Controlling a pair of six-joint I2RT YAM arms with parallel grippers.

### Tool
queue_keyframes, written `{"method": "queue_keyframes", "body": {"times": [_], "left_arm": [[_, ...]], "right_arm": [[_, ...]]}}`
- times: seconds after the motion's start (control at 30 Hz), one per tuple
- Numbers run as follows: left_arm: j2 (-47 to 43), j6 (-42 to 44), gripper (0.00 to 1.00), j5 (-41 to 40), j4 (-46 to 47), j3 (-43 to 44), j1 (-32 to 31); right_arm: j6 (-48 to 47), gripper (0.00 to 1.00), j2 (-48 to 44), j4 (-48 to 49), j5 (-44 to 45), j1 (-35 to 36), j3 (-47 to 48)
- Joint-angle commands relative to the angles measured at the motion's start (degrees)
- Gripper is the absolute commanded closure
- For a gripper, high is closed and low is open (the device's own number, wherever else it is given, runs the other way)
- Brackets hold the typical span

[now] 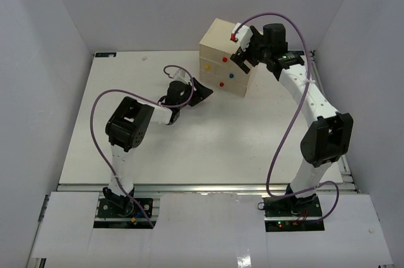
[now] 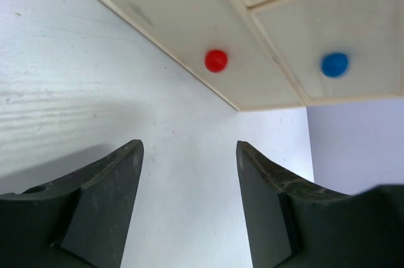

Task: Organize the makeup

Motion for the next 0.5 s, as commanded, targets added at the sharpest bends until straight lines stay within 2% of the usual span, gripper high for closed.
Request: {"method": "queue_keyframes", "body": {"times": [0.0,0.03,0.07,0.1,0.13,0.37,0.47], "left_arm": [[-13.72,5.39,0.24,3.1,1.41,-7.93,2.19],[-15.47,7.6,0.24,3.45,0.56,-8.8,2.41],[-18.05,10.58,0.17,3.59,-0.83,-9.41,2.49],[-21.35,13.25,0.06,3.55,-2.37,-9.87,2.49],[-24.37,16.26,0.02,3.56,-3.88,-10.39,2.49],[-42.84,31.99,0.02,10.26,-15.34,-9.97,2.75],[-50.64,36.89,0.02,14.22,-21.56,-11.06,2.85]], "right_arm": [[8.87,0.06,-11.18,2.67,-1.96,-0.9,-1.98],[10.38,0.1,-13.28,2.53,-2.38,-0.91,-4.09],[12.27,0.1,-15.41,2.51,-2.86,-0.97,-6.47],[14.67,0.1,-16.95,2.78,-3.09,-1.02,-8.43],[16.77,0.1,-19.23,3.13,-3.28,-1.07,-11.45],[27.61,0.1,-33.51,4.63,-8.25,-1.66,-29.25],[27.85,0.1,-38.3,2.44,-10.02,-1.78,-31.55]]}}
